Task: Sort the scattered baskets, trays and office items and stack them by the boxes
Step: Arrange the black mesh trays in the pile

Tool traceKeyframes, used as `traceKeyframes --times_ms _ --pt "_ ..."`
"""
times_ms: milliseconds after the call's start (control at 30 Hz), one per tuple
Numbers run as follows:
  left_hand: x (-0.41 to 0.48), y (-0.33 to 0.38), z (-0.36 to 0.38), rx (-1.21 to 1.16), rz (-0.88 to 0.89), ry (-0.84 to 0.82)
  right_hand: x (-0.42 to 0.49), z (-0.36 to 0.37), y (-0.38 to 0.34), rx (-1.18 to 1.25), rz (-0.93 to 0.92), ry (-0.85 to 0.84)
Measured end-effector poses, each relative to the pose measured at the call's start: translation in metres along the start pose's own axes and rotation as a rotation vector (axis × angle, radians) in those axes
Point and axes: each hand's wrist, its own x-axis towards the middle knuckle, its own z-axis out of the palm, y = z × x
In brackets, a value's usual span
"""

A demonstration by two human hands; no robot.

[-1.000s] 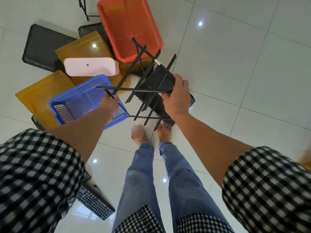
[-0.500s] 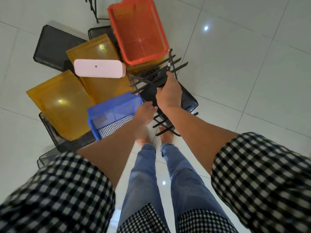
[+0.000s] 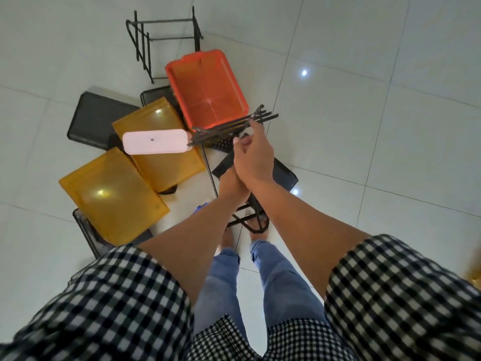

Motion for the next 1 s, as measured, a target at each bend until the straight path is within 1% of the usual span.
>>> traceKeyframes --times_ms 33,133,200,300,367,467,533,633,700,767,867,1000 --pt "0.000 0.004 -0.006 0.006 -0.002 -0.006 -0.003 -0.005 -0.003 0.009 0.006 0.017" --pt "-0.011 0.020 -0.029 -0.251 -0.031 -0.036 -0.019 -0.021 -0.006 -0.033 0.063 0.072" --pt "-0.019 0.031 -0.041 -0.361 -0.061 -0.059 -0.031 -0.031 -0.004 -0.074 0.130 0.071" --pt "-0.036 0.048 -0.057 -0.356 -0.006 -0.093 -0.051 -0.042 -0.006 -0.105 0.196 0.005" --pt "-0.045 0.059 -0.066 -0.317 0.045 -0.092 -0.065 -0.048 -0.011 -0.153 0.182 -0.059" --pt "-0.061 0.079 -0.073 -0.431 0.092 -0.109 -0.084 -0.058 -0.017 -0.213 0.159 -0.114" --pt "-0.071 0.094 -0.077 -0.458 0.152 -0.111 -0.096 -0.066 -0.019 -0.199 0.178 -0.078" --pt "-0.081 0.113 -0.081 -0.414 0.242 -0.097 -0.115 -0.078 -0.020 -0.180 0.208 -0.021" --pt "-0.089 0.126 -0.080 -0.382 0.308 -0.108 -0.125 -0.088 -0.018 -0.214 0.204 0.023" --pt "-0.098 0.138 -0.073 -0.361 0.372 -0.147 -0.131 -0.099 -0.015 -0.202 0.227 0.082" --pt "-0.113 0.157 -0.056 -0.325 0.447 -0.202 -0.137 -0.119 -0.013 -0.058 0.285 0.172" --pt "-0.135 0.184 -0.021 -0.286 0.513 -0.302 -0.146 -0.155 -0.003 0.010 0.321 0.280"
